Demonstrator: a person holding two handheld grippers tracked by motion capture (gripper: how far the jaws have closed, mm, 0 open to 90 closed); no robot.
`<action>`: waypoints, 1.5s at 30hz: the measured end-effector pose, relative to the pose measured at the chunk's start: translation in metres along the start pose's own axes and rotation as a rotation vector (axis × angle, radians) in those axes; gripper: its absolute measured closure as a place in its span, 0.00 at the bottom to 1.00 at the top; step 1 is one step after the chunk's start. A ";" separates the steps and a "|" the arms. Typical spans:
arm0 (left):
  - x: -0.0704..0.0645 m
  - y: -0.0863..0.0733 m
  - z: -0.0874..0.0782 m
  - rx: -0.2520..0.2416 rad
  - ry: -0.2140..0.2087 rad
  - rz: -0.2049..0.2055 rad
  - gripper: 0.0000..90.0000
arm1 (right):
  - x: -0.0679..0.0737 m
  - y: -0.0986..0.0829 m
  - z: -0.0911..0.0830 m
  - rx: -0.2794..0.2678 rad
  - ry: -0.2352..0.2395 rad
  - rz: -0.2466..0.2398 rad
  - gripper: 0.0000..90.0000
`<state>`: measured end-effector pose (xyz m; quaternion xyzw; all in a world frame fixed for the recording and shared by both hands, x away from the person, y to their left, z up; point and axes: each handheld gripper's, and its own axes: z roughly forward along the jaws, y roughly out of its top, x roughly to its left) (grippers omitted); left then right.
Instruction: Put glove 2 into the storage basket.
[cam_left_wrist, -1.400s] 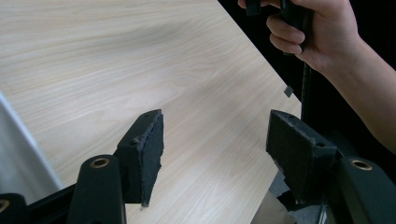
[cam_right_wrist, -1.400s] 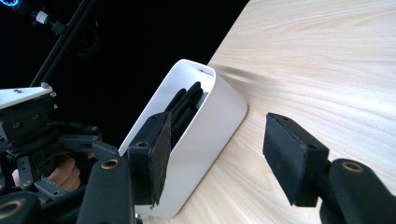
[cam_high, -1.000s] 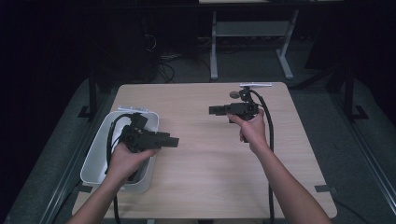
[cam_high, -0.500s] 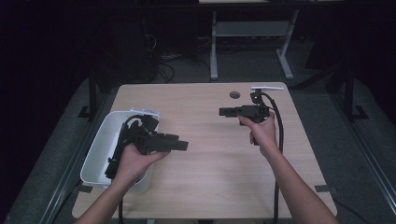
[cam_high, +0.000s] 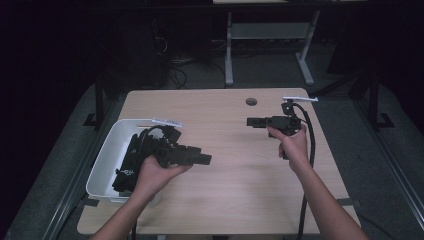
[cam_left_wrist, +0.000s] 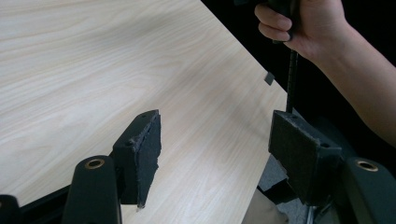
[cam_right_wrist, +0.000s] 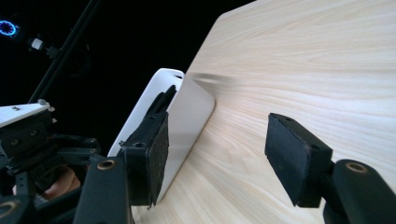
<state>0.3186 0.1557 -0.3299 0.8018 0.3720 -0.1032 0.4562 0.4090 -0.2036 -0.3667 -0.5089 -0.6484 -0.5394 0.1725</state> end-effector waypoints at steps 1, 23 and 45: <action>-0.001 0.000 0.001 0.000 -0.003 -0.009 0.38 | -0.002 -0.001 -0.002 -0.003 0.002 0.004 0.44; -0.010 -0.001 0.040 0.040 -0.029 0.007 0.38 | -0.037 -0.021 -0.037 -0.034 -0.033 0.070 0.43; -0.009 -0.006 0.064 0.059 -0.048 0.006 0.35 | -0.063 -0.040 -0.056 -0.040 -0.053 0.105 0.42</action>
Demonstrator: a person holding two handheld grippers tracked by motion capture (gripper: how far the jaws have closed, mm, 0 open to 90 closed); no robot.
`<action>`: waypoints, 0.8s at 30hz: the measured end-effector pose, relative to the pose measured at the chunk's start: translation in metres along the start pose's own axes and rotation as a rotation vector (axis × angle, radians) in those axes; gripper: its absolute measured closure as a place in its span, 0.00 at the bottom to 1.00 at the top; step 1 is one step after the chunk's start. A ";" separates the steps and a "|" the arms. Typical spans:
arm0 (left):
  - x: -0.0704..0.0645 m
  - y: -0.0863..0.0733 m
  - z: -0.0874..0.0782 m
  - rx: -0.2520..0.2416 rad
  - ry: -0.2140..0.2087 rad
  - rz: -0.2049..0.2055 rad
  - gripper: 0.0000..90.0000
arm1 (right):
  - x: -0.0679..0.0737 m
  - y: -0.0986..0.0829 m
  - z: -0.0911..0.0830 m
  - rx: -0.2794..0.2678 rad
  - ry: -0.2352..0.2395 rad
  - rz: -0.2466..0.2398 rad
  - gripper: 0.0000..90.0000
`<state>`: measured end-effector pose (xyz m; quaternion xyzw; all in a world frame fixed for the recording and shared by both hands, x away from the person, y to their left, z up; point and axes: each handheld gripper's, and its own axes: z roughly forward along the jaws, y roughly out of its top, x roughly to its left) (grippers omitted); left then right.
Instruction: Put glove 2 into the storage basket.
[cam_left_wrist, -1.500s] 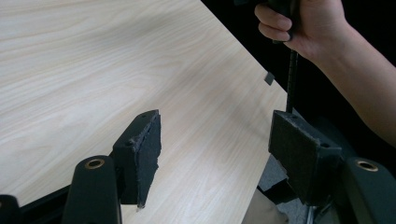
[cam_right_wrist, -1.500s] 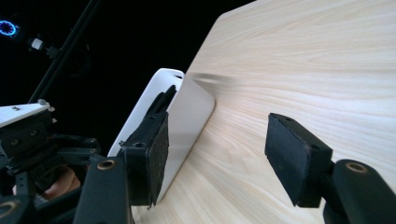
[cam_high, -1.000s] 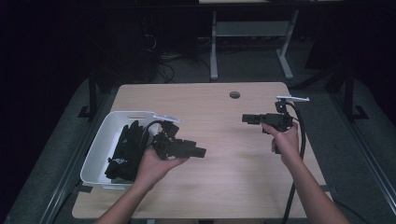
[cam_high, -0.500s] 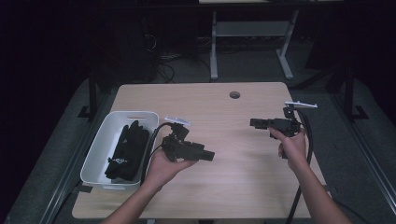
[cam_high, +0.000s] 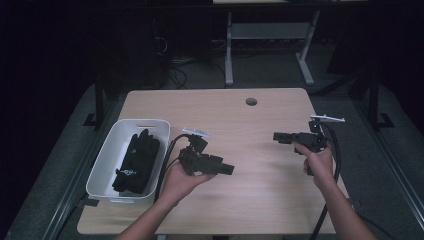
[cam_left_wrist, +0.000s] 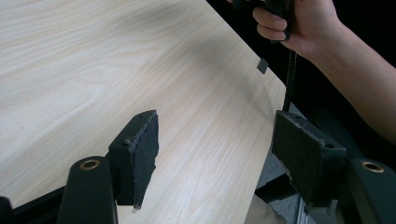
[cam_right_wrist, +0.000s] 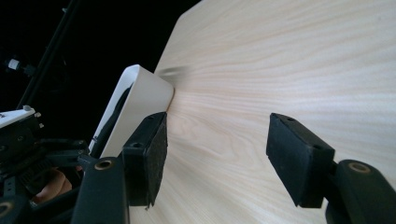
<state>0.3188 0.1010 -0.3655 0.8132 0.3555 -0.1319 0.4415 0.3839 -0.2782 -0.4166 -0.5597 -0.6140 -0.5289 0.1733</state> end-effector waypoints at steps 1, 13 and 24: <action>0.000 0.000 0.000 0.000 0.000 0.000 0.35 | -0.001 -0.001 -0.001 -0.001 0.000 0.004 0.42; 0.002 -0.004 0.011 0.005 -0.009 -0.003 0.34 | -0.012 -0.010 -0.009 -0.001 -0.004 0.017 0.42; 0.003 -0.009 0.013 0.001 -0.004 0.000 0.34 | -0.024 -0.023 -0.019 0.000 -0.012 0.035 0.42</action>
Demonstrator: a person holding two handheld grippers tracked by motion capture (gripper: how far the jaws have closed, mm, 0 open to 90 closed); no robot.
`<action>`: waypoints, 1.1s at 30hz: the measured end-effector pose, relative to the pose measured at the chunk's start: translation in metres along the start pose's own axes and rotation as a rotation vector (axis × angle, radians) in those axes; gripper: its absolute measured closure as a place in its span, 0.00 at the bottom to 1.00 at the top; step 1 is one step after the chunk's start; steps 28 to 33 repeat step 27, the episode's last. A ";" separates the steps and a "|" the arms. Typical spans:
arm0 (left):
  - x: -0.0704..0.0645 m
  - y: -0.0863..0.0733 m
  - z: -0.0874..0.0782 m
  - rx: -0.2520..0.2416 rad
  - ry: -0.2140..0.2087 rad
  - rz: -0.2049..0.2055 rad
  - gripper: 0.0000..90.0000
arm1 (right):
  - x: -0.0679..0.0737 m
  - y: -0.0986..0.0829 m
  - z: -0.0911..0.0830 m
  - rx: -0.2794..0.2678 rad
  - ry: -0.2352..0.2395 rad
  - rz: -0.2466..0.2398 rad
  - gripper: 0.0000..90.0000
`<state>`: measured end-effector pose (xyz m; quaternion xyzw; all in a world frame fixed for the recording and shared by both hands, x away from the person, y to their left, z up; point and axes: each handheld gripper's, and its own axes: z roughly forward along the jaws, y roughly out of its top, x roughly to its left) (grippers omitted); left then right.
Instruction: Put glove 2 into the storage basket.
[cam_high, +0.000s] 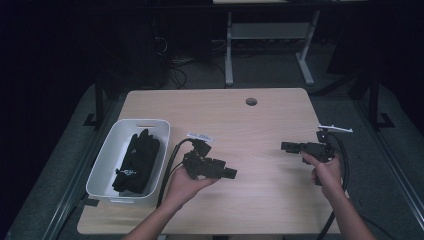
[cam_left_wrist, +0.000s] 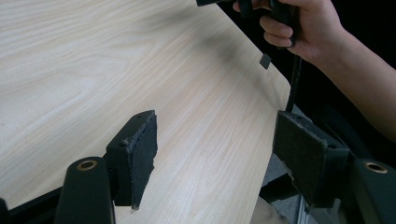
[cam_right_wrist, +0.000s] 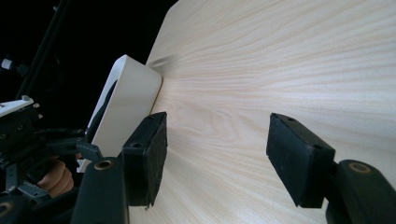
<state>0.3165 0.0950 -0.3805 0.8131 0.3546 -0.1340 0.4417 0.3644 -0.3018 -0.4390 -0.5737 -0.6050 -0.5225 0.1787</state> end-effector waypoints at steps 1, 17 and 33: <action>0.000 0.000 0.000 0.000 0.000 0.000 0.34 | -0.002 -0.001 -0.001 0.002 0.002 0.001 0.42; 0.003 -0.010 0.008 -0.001 -0.005 -0.008 0.33 | -0.016 -0.022 -0.016 0.010 -0.006 0.012 0.42; 0.004 -0.020 0.015 0.013 -0.011 -0.017 0.32 | -0.018 -0.033 -0.020 0.006 0.013 0.012 0.42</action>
